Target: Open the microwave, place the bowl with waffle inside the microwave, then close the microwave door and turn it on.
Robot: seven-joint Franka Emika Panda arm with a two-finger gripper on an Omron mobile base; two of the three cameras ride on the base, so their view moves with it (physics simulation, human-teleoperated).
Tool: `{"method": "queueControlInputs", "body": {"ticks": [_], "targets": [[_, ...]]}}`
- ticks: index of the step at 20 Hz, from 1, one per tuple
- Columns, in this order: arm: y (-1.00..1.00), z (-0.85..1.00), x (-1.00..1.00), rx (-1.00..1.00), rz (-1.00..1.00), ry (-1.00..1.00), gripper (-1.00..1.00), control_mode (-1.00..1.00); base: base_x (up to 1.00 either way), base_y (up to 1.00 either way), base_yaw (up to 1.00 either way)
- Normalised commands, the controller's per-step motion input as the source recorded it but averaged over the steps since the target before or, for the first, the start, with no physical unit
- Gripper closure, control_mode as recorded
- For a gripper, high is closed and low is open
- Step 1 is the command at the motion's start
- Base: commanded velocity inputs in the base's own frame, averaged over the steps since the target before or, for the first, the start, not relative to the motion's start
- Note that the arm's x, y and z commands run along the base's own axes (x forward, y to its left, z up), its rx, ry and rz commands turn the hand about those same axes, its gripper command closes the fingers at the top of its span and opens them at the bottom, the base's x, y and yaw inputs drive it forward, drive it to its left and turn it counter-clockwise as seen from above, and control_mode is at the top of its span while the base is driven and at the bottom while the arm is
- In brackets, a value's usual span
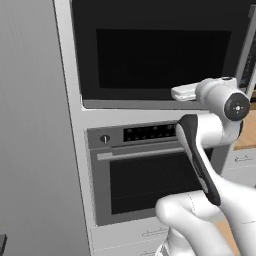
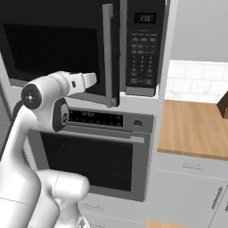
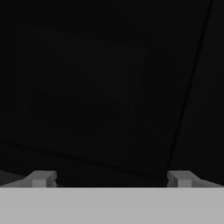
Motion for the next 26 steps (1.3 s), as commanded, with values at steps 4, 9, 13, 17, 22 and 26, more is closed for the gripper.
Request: {"method": "queueControlInputs", "body": {"ticks": [4, 9, 13, 17, 22, 26], "targets": [[0.00, 0.00, 0.51, 0.00, 0.00, 0.01, -1.00, -1.00, 0.00, 0.00, 0.00], [0.00, 0.00, 0.49, 0.00, 0.00, 0.02, -1.00, -1.00, 0.00, 0.00, 0.00], [0.00, 0.00, 0.27, 0.00, 0.00, 0.02, -1.00, -1.00, 0.00, 0.00, 0.00], [0.00, 0.00, 0.21, 0.00, 0.00, 0.01, -1.00, -1.00, 0.00, 0.00, 0.00], [0.00, 0.00, 0.17, 0.00, 0.00, 0.01, -1.00, -1.00, 0.00, 0.00, 0.00], [0.00, 0.00, 0.28, 0.00, 0.00, 0.01, -1.00, -1.00, 0.00, 0.00, 0.00]]}}
